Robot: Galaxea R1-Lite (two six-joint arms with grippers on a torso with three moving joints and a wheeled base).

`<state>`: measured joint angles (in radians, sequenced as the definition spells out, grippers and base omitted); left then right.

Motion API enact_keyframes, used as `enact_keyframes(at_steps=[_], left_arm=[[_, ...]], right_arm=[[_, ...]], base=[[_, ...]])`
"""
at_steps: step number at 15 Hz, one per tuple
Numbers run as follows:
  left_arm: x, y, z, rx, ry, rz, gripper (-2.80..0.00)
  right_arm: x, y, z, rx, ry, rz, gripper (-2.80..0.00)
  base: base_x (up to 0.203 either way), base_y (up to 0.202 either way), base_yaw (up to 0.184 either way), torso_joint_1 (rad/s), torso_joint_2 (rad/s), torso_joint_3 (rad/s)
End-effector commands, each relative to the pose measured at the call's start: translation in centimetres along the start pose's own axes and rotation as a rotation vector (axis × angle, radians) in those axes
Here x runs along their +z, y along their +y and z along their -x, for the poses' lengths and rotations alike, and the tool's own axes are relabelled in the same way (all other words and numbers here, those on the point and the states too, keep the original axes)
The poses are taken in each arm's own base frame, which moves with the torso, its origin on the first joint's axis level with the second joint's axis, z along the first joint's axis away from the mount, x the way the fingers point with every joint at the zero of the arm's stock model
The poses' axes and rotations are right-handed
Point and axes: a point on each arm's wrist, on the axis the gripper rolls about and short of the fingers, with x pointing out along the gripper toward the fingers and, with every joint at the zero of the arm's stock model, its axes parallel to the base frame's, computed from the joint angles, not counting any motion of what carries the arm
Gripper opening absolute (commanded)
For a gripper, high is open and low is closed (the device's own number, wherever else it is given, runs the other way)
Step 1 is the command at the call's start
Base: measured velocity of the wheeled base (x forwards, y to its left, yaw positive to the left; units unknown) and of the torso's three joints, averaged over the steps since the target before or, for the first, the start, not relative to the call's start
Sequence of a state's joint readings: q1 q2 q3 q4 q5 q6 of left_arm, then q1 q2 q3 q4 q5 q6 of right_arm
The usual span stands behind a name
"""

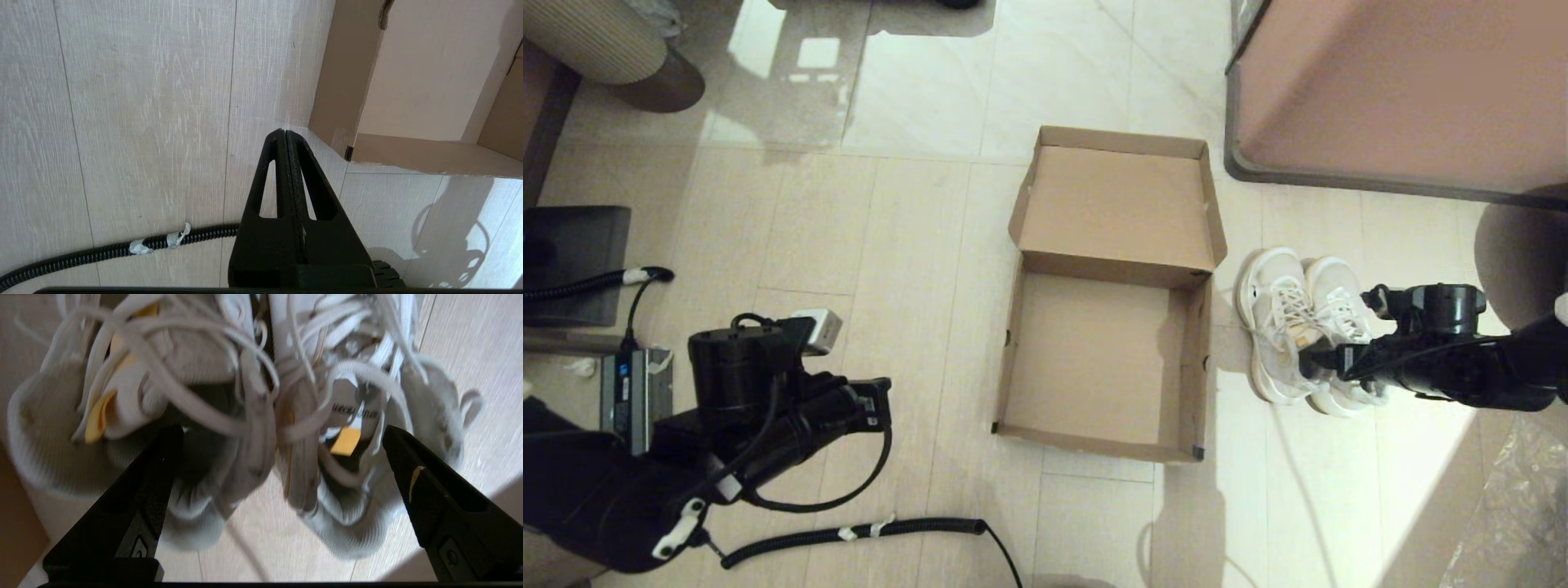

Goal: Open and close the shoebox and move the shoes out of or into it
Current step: Put the shoes into the shoe box

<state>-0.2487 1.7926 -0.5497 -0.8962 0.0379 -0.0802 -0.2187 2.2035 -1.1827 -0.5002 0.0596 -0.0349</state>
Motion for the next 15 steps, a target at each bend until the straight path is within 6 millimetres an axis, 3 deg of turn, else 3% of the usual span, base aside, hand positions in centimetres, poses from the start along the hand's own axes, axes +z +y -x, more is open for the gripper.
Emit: enact_keyframes(at_steps=[1, 5, 15], left_arm=[[0.1, 0.0, 0.0, 0.0, -0.009, 0.002, -2.8], [0.0, 0.0, 0.0, 0.013, -0.005, 0.004, -2.8], [-0.6, 0.0, -0.6, 0.015, 0.019, 0.003, -2.8]], right_arm=[[-0.3, 0.4, -1.9, 0.009, 0.003, 0.005, 0.0], [0.1, 0.9, -4.1, 0.015, -0.02, 0.012, 0.0], [0.3, 0.6, -5.3, 0.006, -0.013, 0.005, 0.0]], base=[[0.0, 0.0, 0.0, 0.0, 0.0, 0.0], [0.0, 0.0, 0.0, 0.0, 0.0, 0.0], [0.0, 0.0, 0.0, 0.0, 0.0, 0.0]])
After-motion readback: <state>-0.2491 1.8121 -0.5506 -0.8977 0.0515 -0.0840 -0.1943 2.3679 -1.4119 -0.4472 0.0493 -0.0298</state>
